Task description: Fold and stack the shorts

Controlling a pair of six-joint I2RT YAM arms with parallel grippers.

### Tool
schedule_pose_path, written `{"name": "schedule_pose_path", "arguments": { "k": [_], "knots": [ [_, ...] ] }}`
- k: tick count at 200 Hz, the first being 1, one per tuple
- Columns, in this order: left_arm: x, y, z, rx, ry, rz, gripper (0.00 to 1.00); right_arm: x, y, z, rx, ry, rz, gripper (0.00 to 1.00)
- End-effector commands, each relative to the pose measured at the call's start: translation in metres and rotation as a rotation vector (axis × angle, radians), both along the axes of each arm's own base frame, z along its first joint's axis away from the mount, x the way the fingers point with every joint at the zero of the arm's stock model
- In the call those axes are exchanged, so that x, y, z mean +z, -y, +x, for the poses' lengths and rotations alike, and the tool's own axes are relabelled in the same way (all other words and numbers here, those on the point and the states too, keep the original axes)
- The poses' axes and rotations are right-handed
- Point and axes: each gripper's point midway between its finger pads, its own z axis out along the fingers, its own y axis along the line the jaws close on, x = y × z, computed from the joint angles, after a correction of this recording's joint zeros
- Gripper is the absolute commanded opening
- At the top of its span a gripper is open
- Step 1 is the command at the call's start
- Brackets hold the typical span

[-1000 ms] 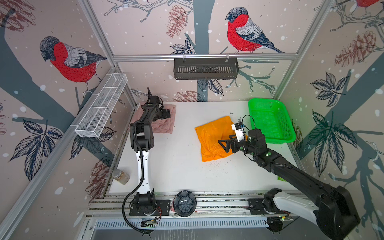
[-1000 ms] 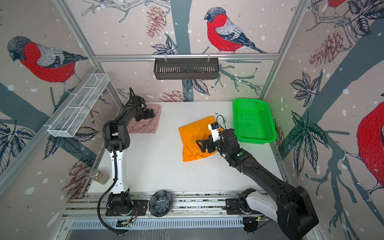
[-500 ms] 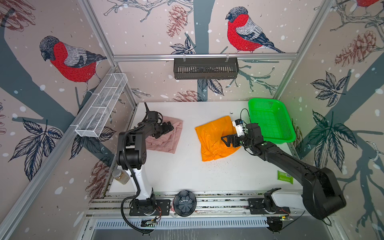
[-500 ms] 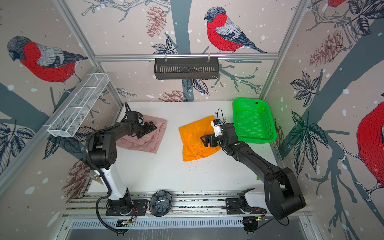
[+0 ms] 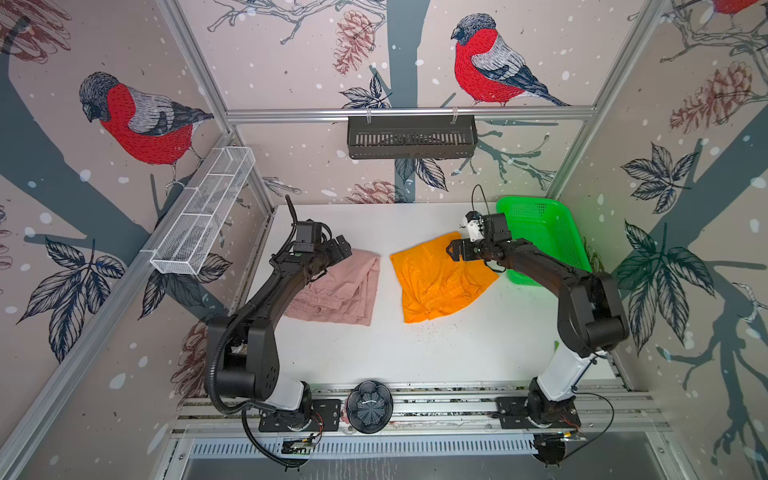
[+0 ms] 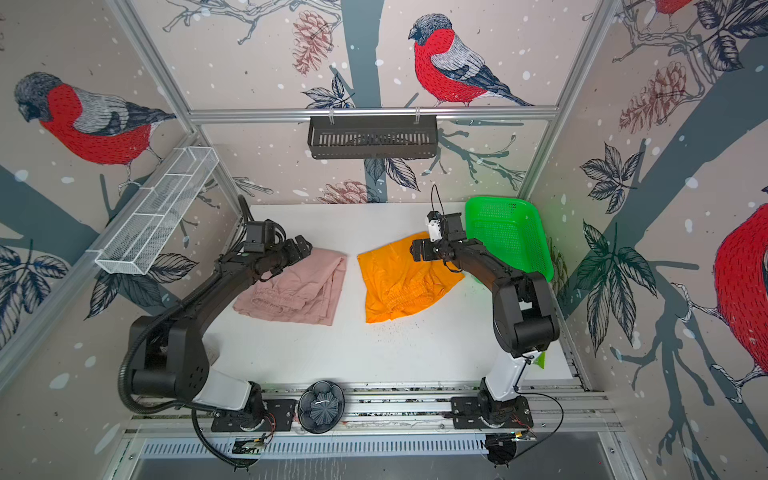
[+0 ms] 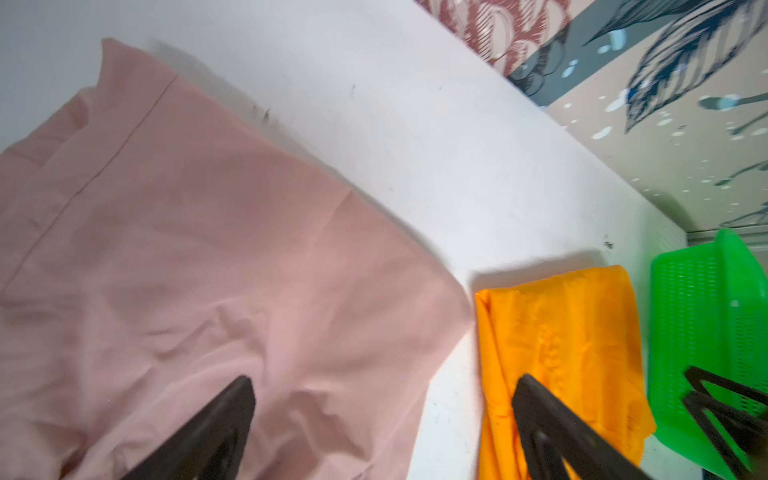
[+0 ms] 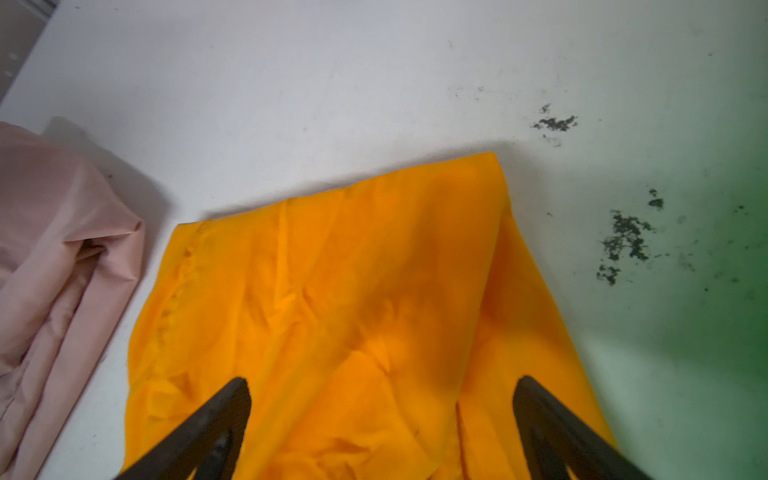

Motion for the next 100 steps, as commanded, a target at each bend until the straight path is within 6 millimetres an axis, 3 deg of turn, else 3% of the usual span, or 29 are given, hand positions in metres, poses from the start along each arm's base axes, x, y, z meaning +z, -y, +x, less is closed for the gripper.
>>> {"name": "schedule_pose_path", "arguments": {
  "k": [1,22,41,100],
  "knots": [
    [0.005,0.042,-0.012,-0.11,0.011,-0.112,0.97,-0.022,0.015,0.011,-0.025,-0.085,-0.053,0.99],
    [-0.002,0.087,-0.021,-0.218,-0.003,-0.186,0.97,-0.038,0.017,0.024,-0.037,-0.132,-0.058,1.0],
    [-0.021,0.112,-0.032,-0.262,-0.031,-0.196,0.97,-0.047,0.014,0.029,-0.024,-0.152,-0.036,0.99],
    [-0.055,0.166,-0.035,-0.356,0.0,-0.293,0.97,-0.074,0.026,0.041,-0.045,-0.171,-0.062,0.99]
  ]
}}
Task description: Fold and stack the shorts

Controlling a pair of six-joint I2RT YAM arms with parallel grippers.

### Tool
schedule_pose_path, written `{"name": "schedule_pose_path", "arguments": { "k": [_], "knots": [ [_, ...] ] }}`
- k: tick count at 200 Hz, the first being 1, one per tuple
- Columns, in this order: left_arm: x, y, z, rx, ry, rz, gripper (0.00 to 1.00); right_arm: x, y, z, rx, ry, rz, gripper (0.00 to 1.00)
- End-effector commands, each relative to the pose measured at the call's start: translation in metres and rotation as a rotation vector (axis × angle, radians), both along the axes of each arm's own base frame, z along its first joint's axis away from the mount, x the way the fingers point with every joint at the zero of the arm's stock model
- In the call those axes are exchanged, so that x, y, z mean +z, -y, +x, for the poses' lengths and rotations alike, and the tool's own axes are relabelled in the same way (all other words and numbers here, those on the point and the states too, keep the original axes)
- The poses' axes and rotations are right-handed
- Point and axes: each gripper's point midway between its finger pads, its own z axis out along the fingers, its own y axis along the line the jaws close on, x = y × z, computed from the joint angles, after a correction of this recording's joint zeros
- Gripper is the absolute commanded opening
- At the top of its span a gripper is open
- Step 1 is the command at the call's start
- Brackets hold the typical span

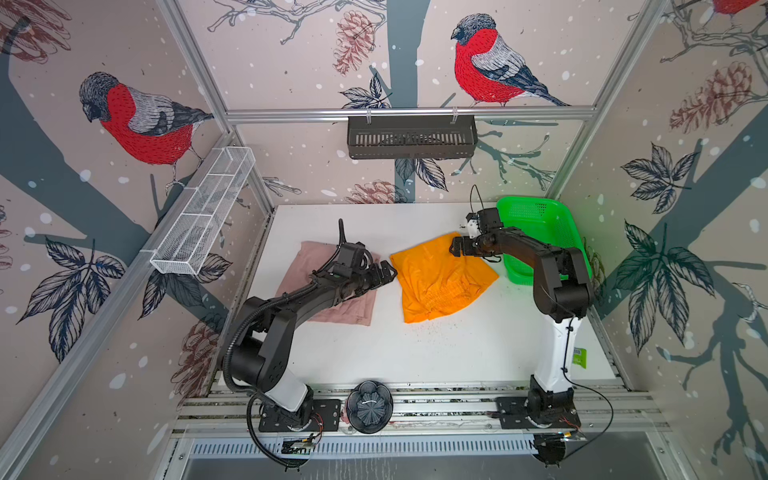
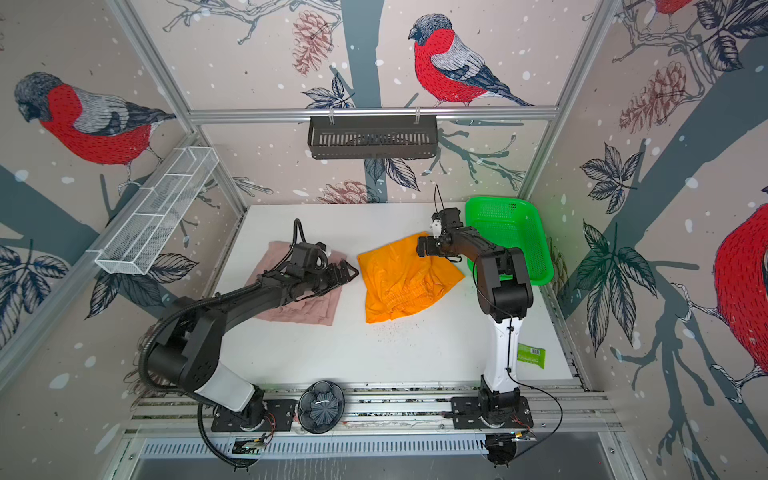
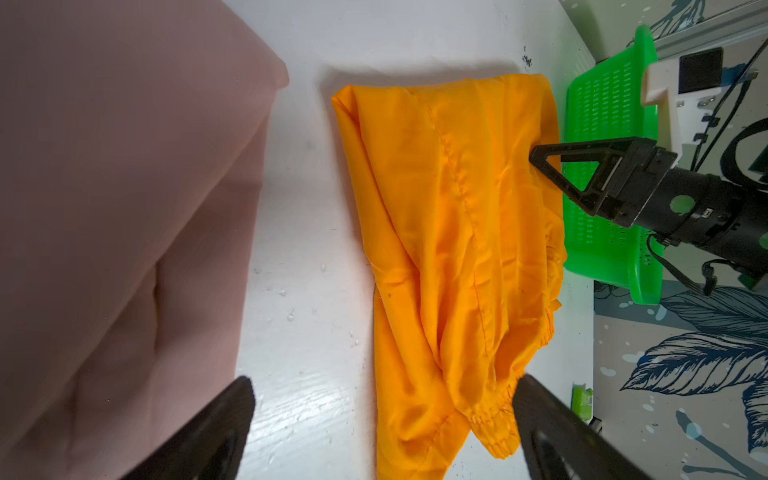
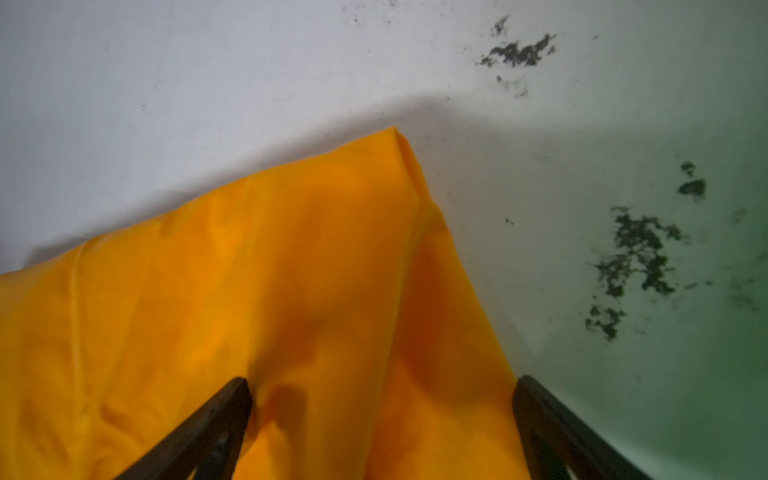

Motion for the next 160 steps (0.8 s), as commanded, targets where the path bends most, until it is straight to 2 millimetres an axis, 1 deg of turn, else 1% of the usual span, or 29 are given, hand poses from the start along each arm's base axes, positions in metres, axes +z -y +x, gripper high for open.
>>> {"name": "schedule_pose_path", "arguments": {
  "k": [1,29,44,72,90,117,132,141,149,160],
  "knots": [
    [0.018,0.028,0.017,-0.034,0.111,-0.1,0.97,-0.004,0.004,0.001,0.011,0.002,-0.028,0.99],
    [0.0,0.049,0.019,-0.076,0.078,-0.099,0.97,-0.007,0.012,-0.002,0.007,-0.005,-0.039,1.0],
    [-0.009,0.059,0.017,-0.097,0.061,-0.104,0.97,-0.006,0.01,-0.007,0.013,-0.005,-0.004,1.0],
    [-0.026,0.066,0.014,-0.111,0.023,-0.088,0.97,-0.012,0.006,-0.017,0.03,-0.021,0.027,1.0],
    [-0.036,0.071,0.013,-0.126,0.011,-0.072,0.92,-0.018,0.004,-0.023,0.041,-0.038,0.048,0.98],
    [-0.046,0.078,0.014,-0.142,-0.004,-0.06,0.8,-0.018,-0.004,-0.035,0.053,-0.062,0.128,0.89],
    [-0.049,0.08,0.012,-0.149,-0.013,-0.064,0.67,-0.014,-0.008,-0.044,0.051,-0.068,0.179,0.83],
    [-0.051,0.08,0.011,-0.149,-0.022,-0.063,0.6,-0.011,-0.009,-0.05,0.051,-0.071,0.203,0.77],
    [-0.051,0.08,0.011,-0.151,-0.023,-0.064,0.54,-0.008,-0.01,-0.054,0.047,-0.07,0.224,0.75],
    [-0.052,0.08,0.009,-0.154,-0.031,-0.062,0.43,-0.005,-0.011,-0.061,0.039,-0.076,0.255,0.7]
  ]
}}
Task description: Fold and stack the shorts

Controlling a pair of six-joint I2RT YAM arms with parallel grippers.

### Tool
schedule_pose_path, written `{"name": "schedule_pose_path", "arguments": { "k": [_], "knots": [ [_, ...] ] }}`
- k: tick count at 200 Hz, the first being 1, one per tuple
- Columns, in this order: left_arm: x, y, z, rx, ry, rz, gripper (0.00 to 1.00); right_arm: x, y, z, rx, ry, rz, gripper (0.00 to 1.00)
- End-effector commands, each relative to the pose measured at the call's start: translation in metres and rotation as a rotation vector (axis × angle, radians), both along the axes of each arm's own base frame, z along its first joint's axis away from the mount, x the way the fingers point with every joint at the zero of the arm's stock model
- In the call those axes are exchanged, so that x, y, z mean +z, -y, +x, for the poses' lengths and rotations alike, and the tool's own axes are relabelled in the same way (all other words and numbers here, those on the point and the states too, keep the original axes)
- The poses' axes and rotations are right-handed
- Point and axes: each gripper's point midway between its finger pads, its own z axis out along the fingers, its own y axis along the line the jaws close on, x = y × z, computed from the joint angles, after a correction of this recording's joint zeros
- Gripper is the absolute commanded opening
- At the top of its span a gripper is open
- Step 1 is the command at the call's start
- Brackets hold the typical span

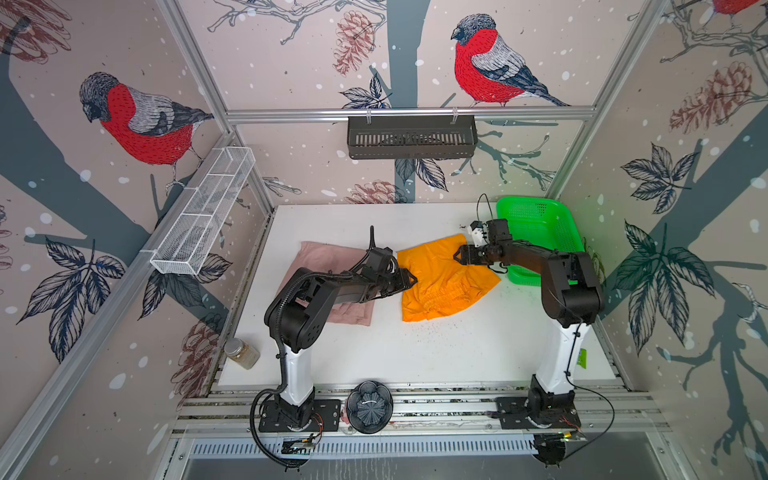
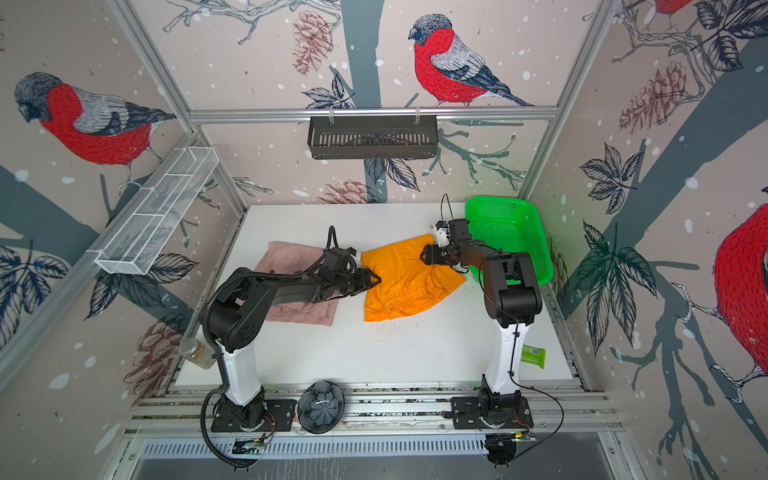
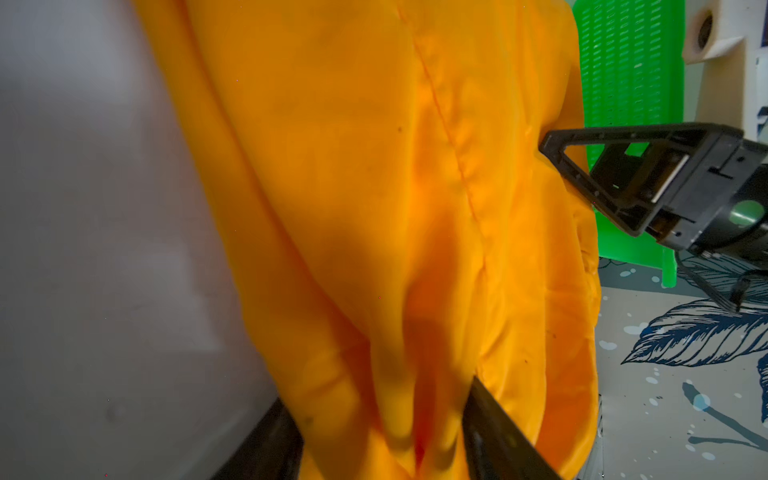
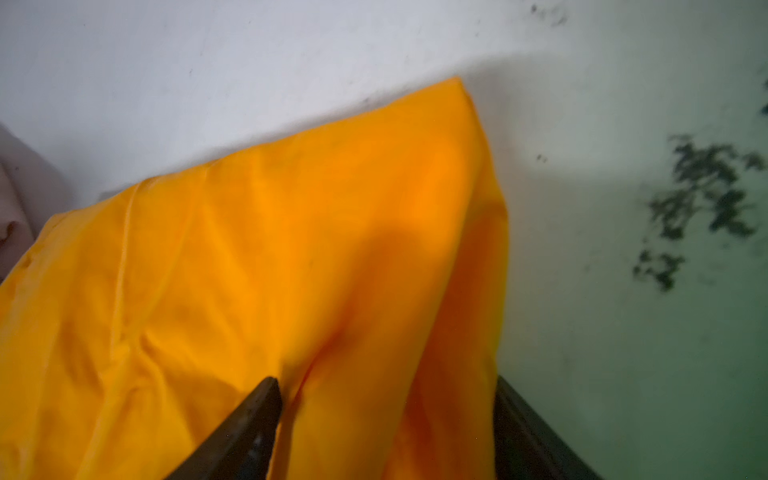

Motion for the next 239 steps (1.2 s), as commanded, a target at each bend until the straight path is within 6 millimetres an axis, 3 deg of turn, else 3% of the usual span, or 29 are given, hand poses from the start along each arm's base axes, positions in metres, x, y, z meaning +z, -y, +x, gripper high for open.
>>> {"name": "schedule_pose_path", "arguments": {
  "k": [1,9,19,32,51,95,108,136,163,187,200,239],
  "knots": [
    [-0.001,0.002,-0.003,-0.015,-0.015,-0.004,0.42,0.001,-0.008,-0.026,-0.006,-0.088,0.103,0.69],
    [0.008,0.006,0.003,-0.019,0.004,-0.012,0.35,0.005,-0.009,-0.029,-0.012,-0.085,0.127,0.64],
    [0.008,0.006,0.003,-0.023,-0.001,-0.003,0.26,0.007,-0.01,-0.035,-0.023,-0.093,0.15,0.61],
    [0.01,0.007,0.005,-0.027,-0.006,0.011,0.13,0.01,-0.013,-0.043,-0.017,-0.104,0.177,0.48],
    [0.012,0.007,0.005,-0.038,-0.017,0.034,0.0,0.014,-0.012,-0.052,-0.023,-0.114,0.174,0.38],
    [0.021,-0.002,-0.002,-0.061,-0.059,0.126,0.0,0.024,-0.008,-0.074,-0.066,-0.143,0.166,0.16],
    [0.028,-0.005,-0.004,-0.071,-0.067,0.145,0.0,0.027,-0.012,-0.081,-0.076,-0.16,0.176,0.15],
    [0.049,-0.007,-0.015,-0.115,-0.085,0.159,0.0,0.043,-0.044,-0.097,-0.039,-0.193,0.205,0.09],
    [0.073,-0.01,-0.03,-0.178,-0.102,0.173,0.0,0.072,-0.085,-0.114,0.019,-0.198,0.254,0.03],
    [0.09,-0.032,-0.041,-0.219,-0.12,0.252,0.0,0.1,-0.118,-0.123,0.053,-0.165,0.297,0.03],
    [0.1,-0.053,-0.043,-0.214,-0.123,0.285,0.0,0.114,-0.142,-0.132,0.082,-0.123,0.332,0.03],
    [0.124,-0.159,-0.02,-0.06,-0.106,0.443,0.0,0.136,-0.199,-0.14,0.136,-0.052,0.403,0.02]
  ]
}}
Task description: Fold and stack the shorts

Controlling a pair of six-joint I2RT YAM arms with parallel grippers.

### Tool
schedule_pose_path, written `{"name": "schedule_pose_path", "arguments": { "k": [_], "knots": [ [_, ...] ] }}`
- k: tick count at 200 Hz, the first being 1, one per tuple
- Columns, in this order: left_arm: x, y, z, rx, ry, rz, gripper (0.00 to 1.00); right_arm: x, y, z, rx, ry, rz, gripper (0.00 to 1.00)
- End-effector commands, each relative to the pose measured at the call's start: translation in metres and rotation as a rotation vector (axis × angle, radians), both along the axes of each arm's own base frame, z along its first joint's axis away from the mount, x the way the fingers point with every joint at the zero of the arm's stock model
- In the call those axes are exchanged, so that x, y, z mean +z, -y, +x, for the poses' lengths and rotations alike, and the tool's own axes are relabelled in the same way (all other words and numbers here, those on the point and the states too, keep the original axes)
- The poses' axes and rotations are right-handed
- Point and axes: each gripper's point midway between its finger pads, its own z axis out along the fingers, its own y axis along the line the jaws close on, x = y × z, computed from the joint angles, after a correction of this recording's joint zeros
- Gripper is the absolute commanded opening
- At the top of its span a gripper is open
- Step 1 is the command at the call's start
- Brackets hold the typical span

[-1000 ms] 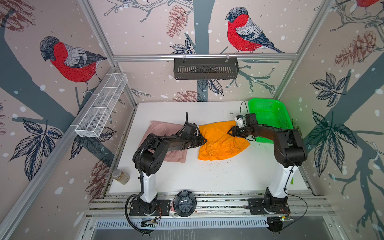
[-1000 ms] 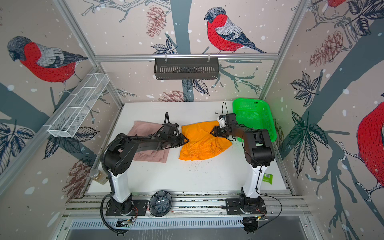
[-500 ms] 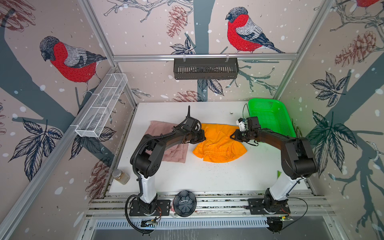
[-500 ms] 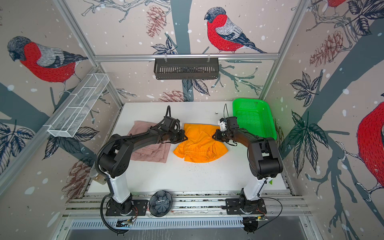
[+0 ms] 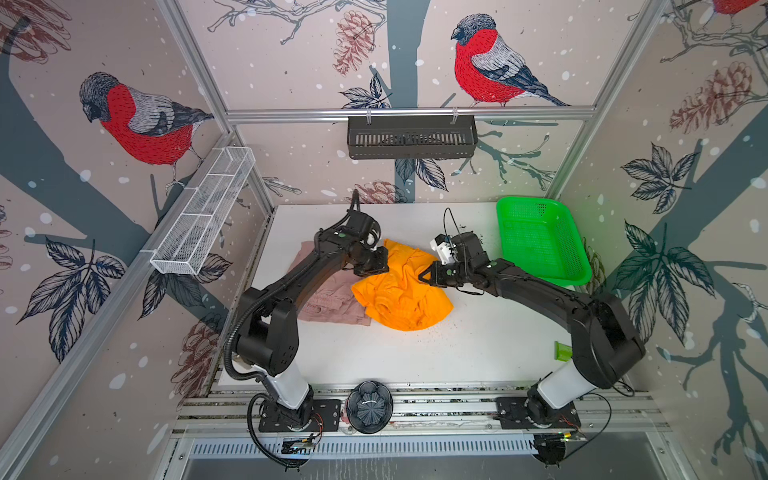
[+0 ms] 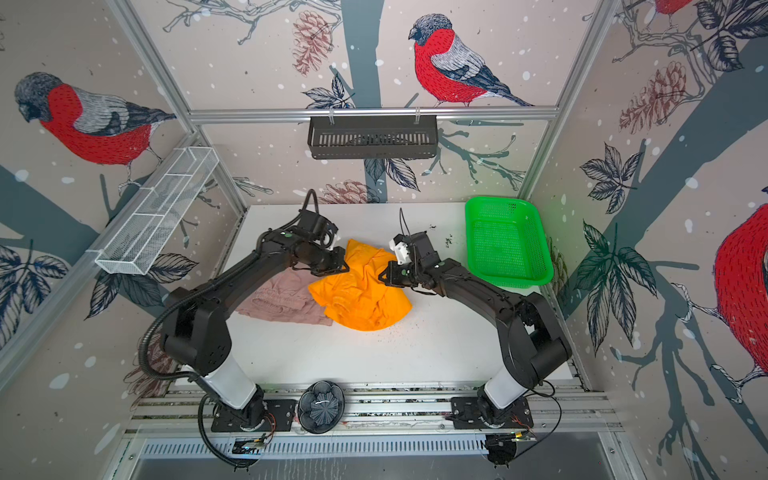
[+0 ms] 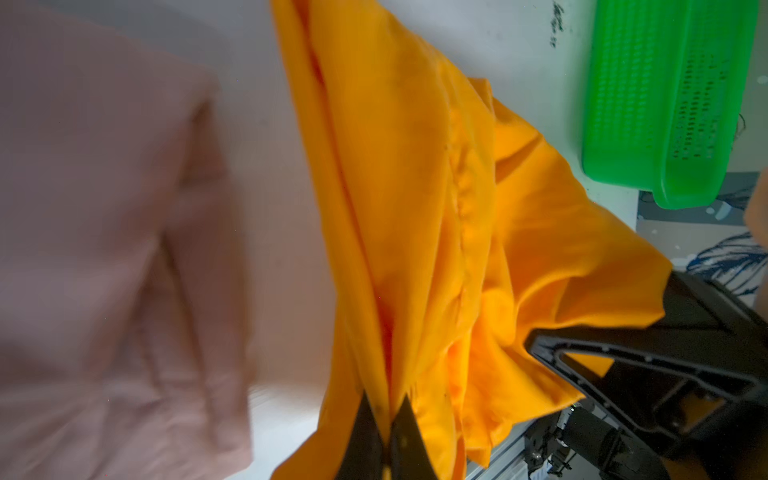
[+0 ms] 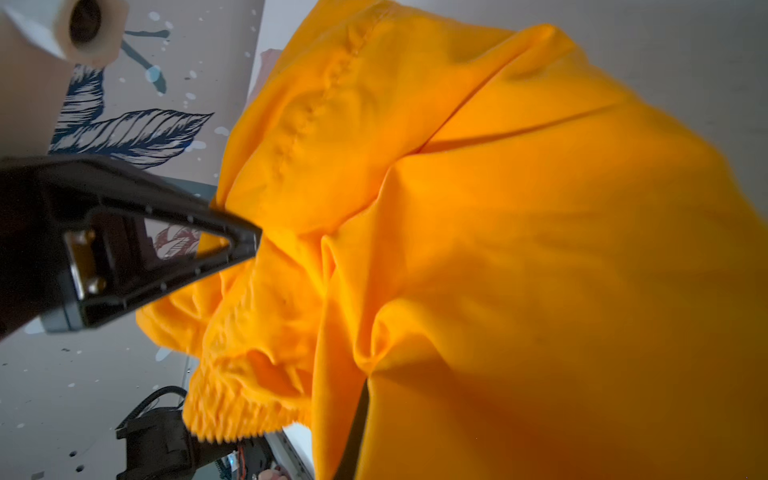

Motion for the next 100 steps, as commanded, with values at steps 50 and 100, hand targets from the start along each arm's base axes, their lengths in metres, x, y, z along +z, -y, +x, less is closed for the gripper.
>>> {"name": "schedule_pose_path", "arguments": {
  "k": [50,100],
  "knots": [
    [0.011,-0.168,0.023,0.215,-0.002,0.337,0.0,0.042,-0.112,0.022,0.072,0.18,0.147,0.02],
    [-0.011,-0.219,0.041,0.351,-0.018,0.405,0.0,0.033,-0.17,0.035,0.152,0.243,0.204,0.02]
  ]
}}
